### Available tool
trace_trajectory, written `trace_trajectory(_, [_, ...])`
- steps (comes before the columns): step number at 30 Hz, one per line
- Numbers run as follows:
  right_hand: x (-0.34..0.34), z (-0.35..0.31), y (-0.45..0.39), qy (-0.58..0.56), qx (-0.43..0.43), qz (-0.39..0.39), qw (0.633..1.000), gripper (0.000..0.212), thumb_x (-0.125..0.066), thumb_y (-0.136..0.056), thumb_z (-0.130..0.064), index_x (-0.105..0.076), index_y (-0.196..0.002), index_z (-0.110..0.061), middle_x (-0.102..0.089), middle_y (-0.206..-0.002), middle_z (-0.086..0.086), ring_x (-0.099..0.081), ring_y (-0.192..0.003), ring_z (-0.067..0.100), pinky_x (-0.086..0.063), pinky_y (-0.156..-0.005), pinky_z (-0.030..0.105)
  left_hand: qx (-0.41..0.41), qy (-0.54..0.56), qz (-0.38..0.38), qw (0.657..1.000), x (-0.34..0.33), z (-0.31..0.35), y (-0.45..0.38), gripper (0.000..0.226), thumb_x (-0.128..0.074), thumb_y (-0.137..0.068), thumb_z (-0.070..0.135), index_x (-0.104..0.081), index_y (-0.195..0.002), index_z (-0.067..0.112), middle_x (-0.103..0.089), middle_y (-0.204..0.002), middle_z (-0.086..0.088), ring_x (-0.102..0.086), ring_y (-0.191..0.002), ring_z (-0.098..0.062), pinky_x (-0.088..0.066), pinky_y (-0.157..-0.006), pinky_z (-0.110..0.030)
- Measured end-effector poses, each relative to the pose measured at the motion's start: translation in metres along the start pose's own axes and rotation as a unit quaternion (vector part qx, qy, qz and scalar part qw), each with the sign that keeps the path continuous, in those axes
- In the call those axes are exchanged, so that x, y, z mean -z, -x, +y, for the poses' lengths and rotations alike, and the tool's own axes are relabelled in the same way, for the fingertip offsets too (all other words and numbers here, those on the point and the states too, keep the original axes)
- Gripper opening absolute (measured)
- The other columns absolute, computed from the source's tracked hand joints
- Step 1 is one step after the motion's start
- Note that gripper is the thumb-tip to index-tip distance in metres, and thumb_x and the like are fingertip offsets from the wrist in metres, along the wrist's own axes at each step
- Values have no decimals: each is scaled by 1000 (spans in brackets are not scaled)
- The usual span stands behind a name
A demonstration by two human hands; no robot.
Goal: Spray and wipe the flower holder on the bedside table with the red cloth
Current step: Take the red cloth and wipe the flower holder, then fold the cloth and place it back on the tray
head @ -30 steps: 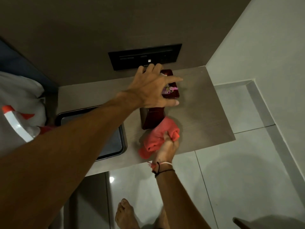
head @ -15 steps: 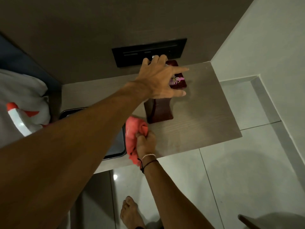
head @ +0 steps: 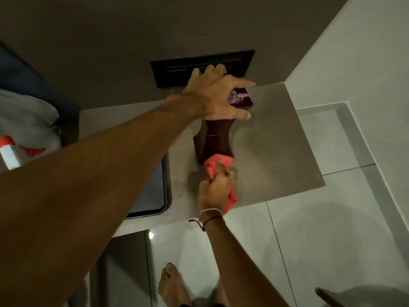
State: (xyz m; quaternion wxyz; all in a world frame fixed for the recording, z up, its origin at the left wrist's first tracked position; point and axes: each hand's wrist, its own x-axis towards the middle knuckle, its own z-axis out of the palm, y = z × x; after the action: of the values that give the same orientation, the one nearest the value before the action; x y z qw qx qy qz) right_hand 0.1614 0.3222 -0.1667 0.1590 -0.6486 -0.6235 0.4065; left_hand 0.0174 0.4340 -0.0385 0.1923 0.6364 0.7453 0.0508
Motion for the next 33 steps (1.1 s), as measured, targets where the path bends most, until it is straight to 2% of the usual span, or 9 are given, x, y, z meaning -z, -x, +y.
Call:
trace_trajectory(5, [13,23,25,-218,-102,-80,967,21,-55,-92,-7,-67,-109,-10,-66,-111,15,-60,-106,32,-48,-97,42,-26,-65,18,997,-18,10,16,89,-53,-78,81,-26,-155,46,-42,-145,-18,-40,-131,-35,-31,-109,-57])
trace_trajectory(12, [74,43,6,-474,-220,-177,834,40,-58,-85,-5,-63,-124,-8,-71,-117,21,-71,-100,39,-59,-67,52,-19,-114,71,991,-37,21,45,110,-48,-69,92,-11,-159,40,-31,-158,-19,-30,-145,-36,-17,-120,-62])
trace_trajectory(14, [80,36,4,-466,-204,-245,825,43,-55,-82,0,-62,-125,-2,-67,-122,26,-69,-104,38,-57,-76,50,-1,-31,154,988,-38,19,68,105,-49,-72,88,-23,-159,35,-33,-159,-18,-30,-149,-34,-16,-123,-60])
trace_trajectory(17, [74,22,3,-460,-199,-337,797,47,-59,-76,1,-64,-122,-3,-68,-118,24,-68,-104,36,-56,-87,51,95,198,306,926,-63,5,130,66,-56,-87,67,-50,-142,30,-47,-138,-8,-52,-125,-21,-47,-103,-39])
trace_trajectory(20, [55,-3,6,-446,-203,-406,771,51,-65,-74,-4,-65,-125,-7,-72,-117,17,-71,-103,33,-60,-81,47,255,450,252,818,-97,-19,191,49,-63,-91,53,-56,-134,30,-56,-131,-1,-60,-115,-14,-51,-92,-22])
trace_trajectory(22, [34,-25,7,-425,-196,-421,777,48,-65,-76,-3,-65,-124,-9,-74,-114,14,-73,-100,30,-62,-79,44,307,640,166,685,-110,-36,217,45,-66,-87,48,-65,-127,26,-72,-123,-1,-69,-114,-22,-58,-89,-27])
trace_trajectory(24, [8,-46,9,-389,-177,-414,804,41,-61,-82,1,-66,-122,-8,-73,-112,16,-72,-97,28,-62,-80,42,336,703,153,608,-122,-51,231,39,-69,-88,37,-70,-121,16,-78,-114,-8,-73,-110,-29,-62,-89,-41])
trace_trajectory(29, [-45,-77,8,-226,-73,-289,927,37,-70,-85,3,-64,-121,0,-70,-115,24,-68,-103,35,-55,-95,45,430,608,256,616,-129,-82,220,30,-71,-92,15,-68,-118,0,-76,-111,-18,-73,-100,-34,-63,-85,-40])
trace_trajectory(33, [-64,-78,2,-114,-17,-223,968,35,-68,-85,3,-67,-119,-4,-72,-108,15,-68,-89,24,-56,-84,34,457,500,224,700,-128,-91,197,38,-68,-92,9,-60,-129,9,-72,-117,-11,-64,-96,-20,-52,-91,-31])
